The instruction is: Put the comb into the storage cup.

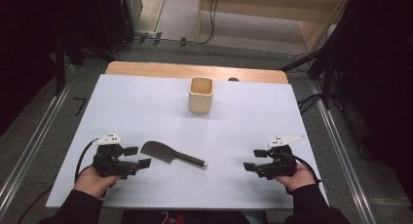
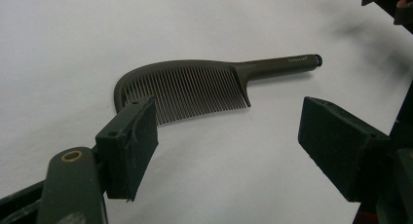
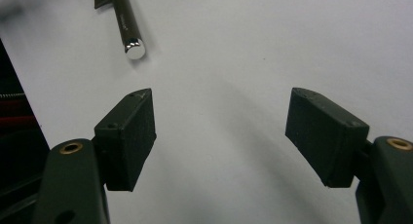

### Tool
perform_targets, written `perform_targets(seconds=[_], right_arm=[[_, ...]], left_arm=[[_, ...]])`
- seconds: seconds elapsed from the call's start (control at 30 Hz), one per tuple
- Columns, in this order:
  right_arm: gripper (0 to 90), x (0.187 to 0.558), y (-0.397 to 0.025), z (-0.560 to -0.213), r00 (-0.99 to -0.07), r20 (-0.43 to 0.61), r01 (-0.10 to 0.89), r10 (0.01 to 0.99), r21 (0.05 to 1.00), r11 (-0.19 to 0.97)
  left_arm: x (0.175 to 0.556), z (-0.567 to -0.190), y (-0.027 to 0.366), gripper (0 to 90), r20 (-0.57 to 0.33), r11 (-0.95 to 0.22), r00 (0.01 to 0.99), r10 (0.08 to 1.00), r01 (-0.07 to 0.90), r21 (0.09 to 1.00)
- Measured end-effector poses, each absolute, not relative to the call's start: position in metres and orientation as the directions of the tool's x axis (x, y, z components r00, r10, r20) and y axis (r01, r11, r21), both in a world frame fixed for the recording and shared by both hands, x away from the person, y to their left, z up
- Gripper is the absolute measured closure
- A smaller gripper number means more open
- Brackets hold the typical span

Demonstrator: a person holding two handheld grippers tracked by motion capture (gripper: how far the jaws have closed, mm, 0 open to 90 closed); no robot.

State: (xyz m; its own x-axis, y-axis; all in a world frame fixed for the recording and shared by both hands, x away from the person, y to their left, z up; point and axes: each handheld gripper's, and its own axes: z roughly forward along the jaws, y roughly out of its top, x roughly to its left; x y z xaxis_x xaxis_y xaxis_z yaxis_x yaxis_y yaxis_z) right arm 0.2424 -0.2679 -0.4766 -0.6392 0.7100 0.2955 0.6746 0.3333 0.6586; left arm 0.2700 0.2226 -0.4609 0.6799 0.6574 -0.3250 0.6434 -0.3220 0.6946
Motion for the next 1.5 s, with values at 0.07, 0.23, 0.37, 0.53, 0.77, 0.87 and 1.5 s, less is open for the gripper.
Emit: perform_targets(seconds=[0.07,0.23,0.37,0.53,0.77,0.87,1.5], right_arm=[[24.9,0.243,-0.268,-0.477,-0.638,0.297,0.677,0.71,0.656,0.333],[24.9,0.244,-0.266,-0.478,-0.646,0.294,0.67,0.704,0.66,0.34],[24.9,0.249,-0.264,-0.478,-0.647,0.304,0.673,0.699,0.658,0.337],[23.3,0.253,-0.261,-0.475,-0.659,0.302,0.66,0.689,0.671,0.337],[22.6,0.259,-0.253,-0.466,-0.673,0.293,0.637,0.68,0.697,0.33],[22.6,0.264,-0.246,-0.465,-0.674,0.294,0.637,0.678,0.696,0.331],[19.9,0.279,-0.207,-0.456,-0.717,0.28,0.601,0.639,0.712,0.363]], left_arm=[[0.27,-0.461,0.222,22.9,-0.325,-0.321,0.679,0.658,0.644,0.695],[0.27,-0.461,0.223,22.9,-0.326,-0.32,0.68,0.657,0.643,0.696],[0.271,-0.461,0.223,22.9,-0.324,-0.318,0.678,0.66,0.643,0.697],[0.271,-0.461,0.223,22.9,-0.324,-0.318,0.677,0.661,0.643,0.697],[0.272,-0.461,0.223,22.9,-0.327,-0.315,0.675,0.661,0.646,0.696],[0.272,-0.461,0.223,22.9,-0.328,-0.311,0.673,0.663,0.646,0.697],[0.273,-0.461,0.224,22.9,-0.332,-0.308,0.673,0.661,0.646,0.698]])
